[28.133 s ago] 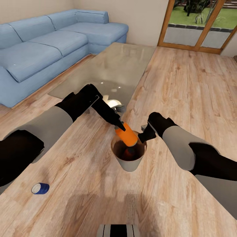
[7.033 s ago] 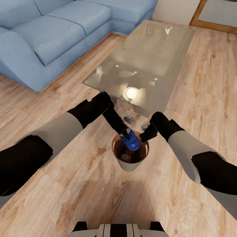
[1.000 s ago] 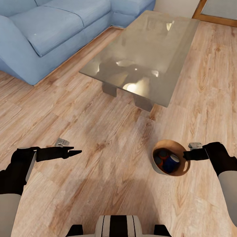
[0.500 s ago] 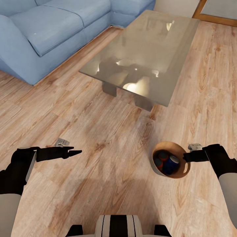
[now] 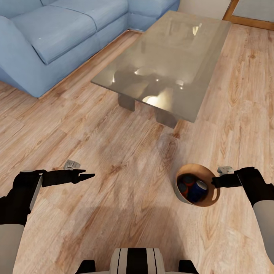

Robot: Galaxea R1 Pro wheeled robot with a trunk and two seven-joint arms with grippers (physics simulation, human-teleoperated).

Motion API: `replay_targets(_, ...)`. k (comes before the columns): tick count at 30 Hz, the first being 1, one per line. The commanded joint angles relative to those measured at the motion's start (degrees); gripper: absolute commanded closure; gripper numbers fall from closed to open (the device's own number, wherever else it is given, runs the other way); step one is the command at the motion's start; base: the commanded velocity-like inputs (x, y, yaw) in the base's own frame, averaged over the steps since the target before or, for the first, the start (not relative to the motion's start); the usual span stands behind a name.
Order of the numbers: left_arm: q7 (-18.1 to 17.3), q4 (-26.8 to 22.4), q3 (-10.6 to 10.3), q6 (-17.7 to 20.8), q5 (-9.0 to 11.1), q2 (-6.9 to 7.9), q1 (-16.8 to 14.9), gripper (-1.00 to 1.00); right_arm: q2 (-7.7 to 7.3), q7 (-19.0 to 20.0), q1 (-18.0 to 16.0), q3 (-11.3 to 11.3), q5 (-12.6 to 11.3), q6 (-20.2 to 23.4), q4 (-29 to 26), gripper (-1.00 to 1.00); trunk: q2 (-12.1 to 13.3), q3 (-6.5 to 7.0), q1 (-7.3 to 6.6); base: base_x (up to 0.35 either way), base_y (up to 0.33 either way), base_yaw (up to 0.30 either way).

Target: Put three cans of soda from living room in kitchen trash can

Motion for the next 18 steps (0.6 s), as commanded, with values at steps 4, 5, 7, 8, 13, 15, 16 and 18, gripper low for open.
replay_targets(4, 0.06, 0.05, 0.0, -0.03, 0.01, 0.0, 0.0, -1.0, -0.1, 0.81, 0.0, -0.04, -0.7, 0.45, 0.01, 1.0, 0.0, 0.0, 0.0, 0.0, 0.0, 0.0)
replay_targets(5, 0.07, 0.06, 0.0, -0.04, 0.01, 0.0, 0.0, -1.0, -0.15, 0.91, 0.0, -0.04, -0.68, 0.45, 0.01, 1.0, -0.4, -0.18, 0.22, 0.0, 0.0, 0.0)
replay_targets(7, 0.09, 0.07, 0.0, -0.04, -0.08, 0.0, 0.0, -1.0, -0.27, 1.03, 0.01, -0.04, -0.77, 0.45, 0.01, 1.0, -1.2, -0.54, 0.65, 0.0, 0.0, 0.0)
replay_targets(8, 0.1, 0.08, 0.0, -0.04, -0.16, 0.0, 0.0, -1.0, -0.35, 1.1, 0.01, -0.04, -0.84, 0.45, 0.01, 1.0, -1.61, -0.72, 0.87, 0.0, 0.0, 0.0)
replay_targets(13, 0.09, 0.08, 0.0, -0.05, -0.23, -0.05, 0.0, -1.0, -0.43, 1.17, 0.01, -0.04, -0.9, 0.45, 0.01, 1.0, -2.01, -0.89, 1.09, 0.0, 0.0, 0.0)
replay_targets(15, 0.03, 0.07, 0.0, -0.05, -0.24, -0.03, 0.0, -1.0, -0.48, 1.22, 0.01, -0.04, -0.91, 0.45, 0.01, 1.0, -2.01, -0.89, 1.09, 0.0, 0.0, 0.0)
replay_targets(16, 0.02, 0.08, 0.0, -0.05, -0.25, -0.02, 0.0, -1.0, -0.55, 1.23, 0.01, -0.04, -0.91, 0.45, 0.01, 1.0, -2.01, -0.89, 1.09, 0.0, 0.0, 0.0)
replay_targets(18, 0.01, 0.07, 0.0, -0.05, -0.23, -0.01, 0.0, -1.0, -0.64, 1.24, 0.01, -0.04, -0.92, 0.45, 0.01, 1.0, -2.01, -0.89, 1.09, 0.0, 0.0, 0.0)
